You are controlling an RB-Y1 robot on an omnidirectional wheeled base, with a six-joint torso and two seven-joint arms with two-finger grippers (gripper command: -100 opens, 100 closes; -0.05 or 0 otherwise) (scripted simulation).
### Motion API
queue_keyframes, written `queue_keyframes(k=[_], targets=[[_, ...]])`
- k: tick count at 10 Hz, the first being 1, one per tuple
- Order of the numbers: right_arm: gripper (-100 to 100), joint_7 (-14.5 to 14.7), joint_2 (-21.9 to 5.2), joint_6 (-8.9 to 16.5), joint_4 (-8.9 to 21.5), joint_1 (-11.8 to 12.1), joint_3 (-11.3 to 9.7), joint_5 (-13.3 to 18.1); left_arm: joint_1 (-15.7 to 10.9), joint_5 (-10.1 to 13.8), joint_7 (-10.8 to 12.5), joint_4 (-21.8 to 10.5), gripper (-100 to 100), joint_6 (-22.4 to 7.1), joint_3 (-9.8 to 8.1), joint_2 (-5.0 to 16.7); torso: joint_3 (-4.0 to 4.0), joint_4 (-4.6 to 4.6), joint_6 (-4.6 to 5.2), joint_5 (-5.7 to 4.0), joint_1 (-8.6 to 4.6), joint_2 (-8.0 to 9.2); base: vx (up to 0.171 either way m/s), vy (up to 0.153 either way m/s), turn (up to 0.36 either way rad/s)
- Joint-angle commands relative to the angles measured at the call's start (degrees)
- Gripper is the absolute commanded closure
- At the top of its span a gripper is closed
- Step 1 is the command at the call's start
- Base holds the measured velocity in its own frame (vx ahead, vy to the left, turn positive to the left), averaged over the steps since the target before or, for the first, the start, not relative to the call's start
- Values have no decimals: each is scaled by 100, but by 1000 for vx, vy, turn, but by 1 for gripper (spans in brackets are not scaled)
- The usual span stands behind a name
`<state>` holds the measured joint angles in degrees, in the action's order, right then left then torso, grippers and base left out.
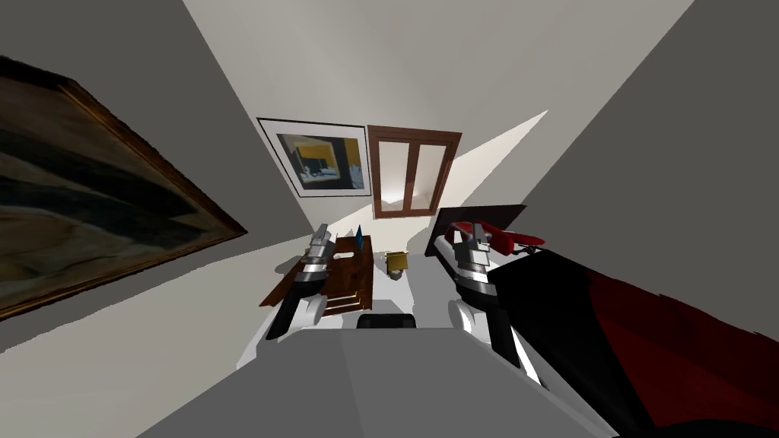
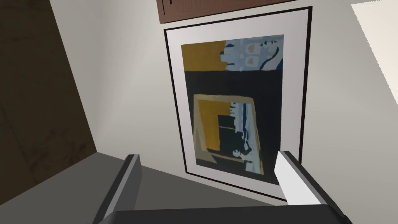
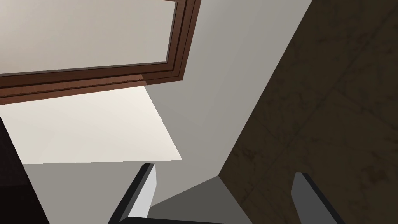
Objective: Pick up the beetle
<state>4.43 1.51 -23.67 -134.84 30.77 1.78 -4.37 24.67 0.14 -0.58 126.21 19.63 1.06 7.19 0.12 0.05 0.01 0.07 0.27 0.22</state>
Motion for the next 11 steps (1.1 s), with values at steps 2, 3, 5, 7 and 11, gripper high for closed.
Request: queue_keyframes(k=[2, 3, 5, 7, 11], targets=[[0, 0, 0, 0, 0, 0, 0, 0, -219, 196, -103, -478, -100, -164, -20, 133, -1, 0, 1, 0, 1, -2, -64, 72, -202], [0, 0, 0, 0, 0, 0, 0, 0, -219, 196, -103, -530, -100, -164, -20, 133, 1, 1, 0, 1, 5, 2, -53, 55, -49], [0, 0, 0, 0, 0, 0, 0, 0, -405, 365, -190, -929, -100, -270, -32, 179, -2, -1, 0, -2, -8, -4, -61, 39, -160], [0, 0, 0, 0, 0, 0, 0, 0, -505, 452, -235, -1271, -100, -330, -38, 191, 5, 2, -1, 0, 6, 9, -86, 76, -147], [0, 0, 0, 0, 0, 1, 0, 0, -720, 625, -327, -1818, -100, -464, -49, 202, -5, -2, -1, -1, -5, -10, -45, 44, -101]])
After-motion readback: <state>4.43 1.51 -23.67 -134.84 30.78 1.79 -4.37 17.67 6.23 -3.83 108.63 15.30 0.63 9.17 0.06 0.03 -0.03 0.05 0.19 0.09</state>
